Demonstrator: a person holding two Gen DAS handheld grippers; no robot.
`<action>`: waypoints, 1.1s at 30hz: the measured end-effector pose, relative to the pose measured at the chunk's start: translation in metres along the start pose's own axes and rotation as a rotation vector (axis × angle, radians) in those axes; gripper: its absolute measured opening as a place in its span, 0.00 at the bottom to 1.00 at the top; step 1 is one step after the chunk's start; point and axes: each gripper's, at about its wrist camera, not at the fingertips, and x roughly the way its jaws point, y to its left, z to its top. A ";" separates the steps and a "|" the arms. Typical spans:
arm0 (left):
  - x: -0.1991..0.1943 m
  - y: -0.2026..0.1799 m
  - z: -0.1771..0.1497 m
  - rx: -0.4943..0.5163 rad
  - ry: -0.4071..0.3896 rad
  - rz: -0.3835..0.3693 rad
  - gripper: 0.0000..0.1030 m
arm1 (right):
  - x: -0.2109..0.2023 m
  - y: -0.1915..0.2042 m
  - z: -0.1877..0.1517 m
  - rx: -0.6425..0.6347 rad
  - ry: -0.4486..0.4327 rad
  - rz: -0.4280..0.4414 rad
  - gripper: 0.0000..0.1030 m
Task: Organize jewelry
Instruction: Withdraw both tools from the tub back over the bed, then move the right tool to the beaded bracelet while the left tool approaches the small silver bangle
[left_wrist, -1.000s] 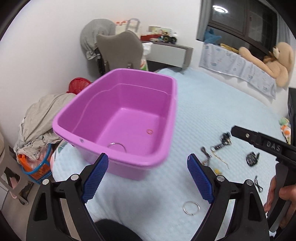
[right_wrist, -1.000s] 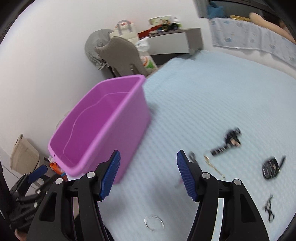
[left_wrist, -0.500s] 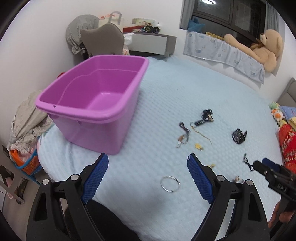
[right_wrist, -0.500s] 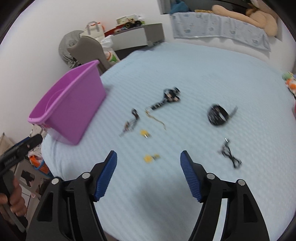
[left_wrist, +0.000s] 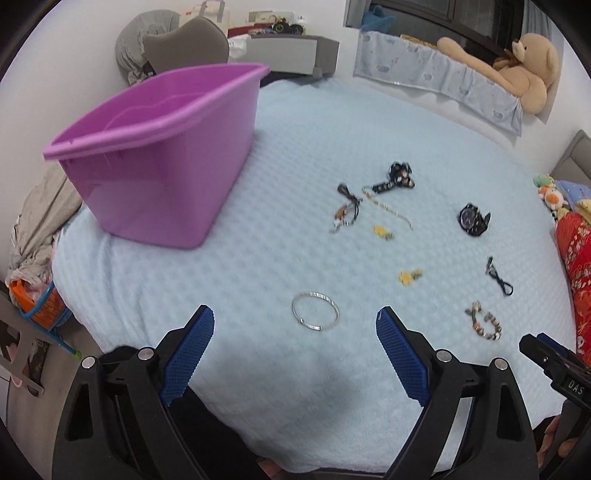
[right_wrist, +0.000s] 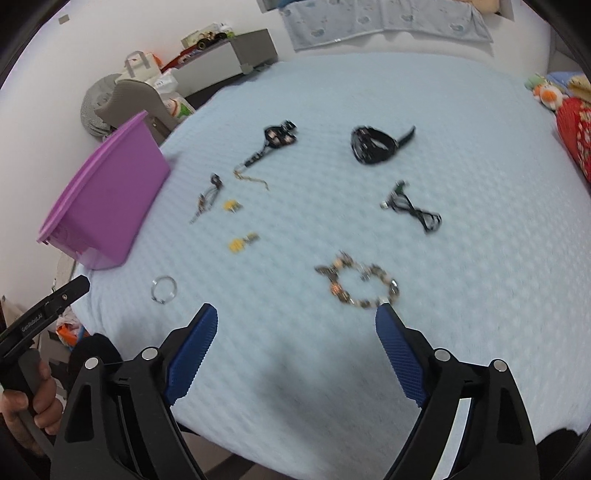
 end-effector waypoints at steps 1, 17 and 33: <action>0.004 -0.002 -0.003 0.000 0.007 0.001 0.85 | 0.001 -0.003 -0.004 -0.003 0.001 -0.009 0.81; 0.049 0.004 -0.021 -0.027 0.053 0.051 0.87 | 0.018 -0.025 -0.020 -0.033 -0.019 -0.106 0.81; 0.093 -0.010 -0.023 0.007 0.082 0.041 0.89 | 0.046 -0.035 -0.019 -0.061 -0.010 -0.176 0.81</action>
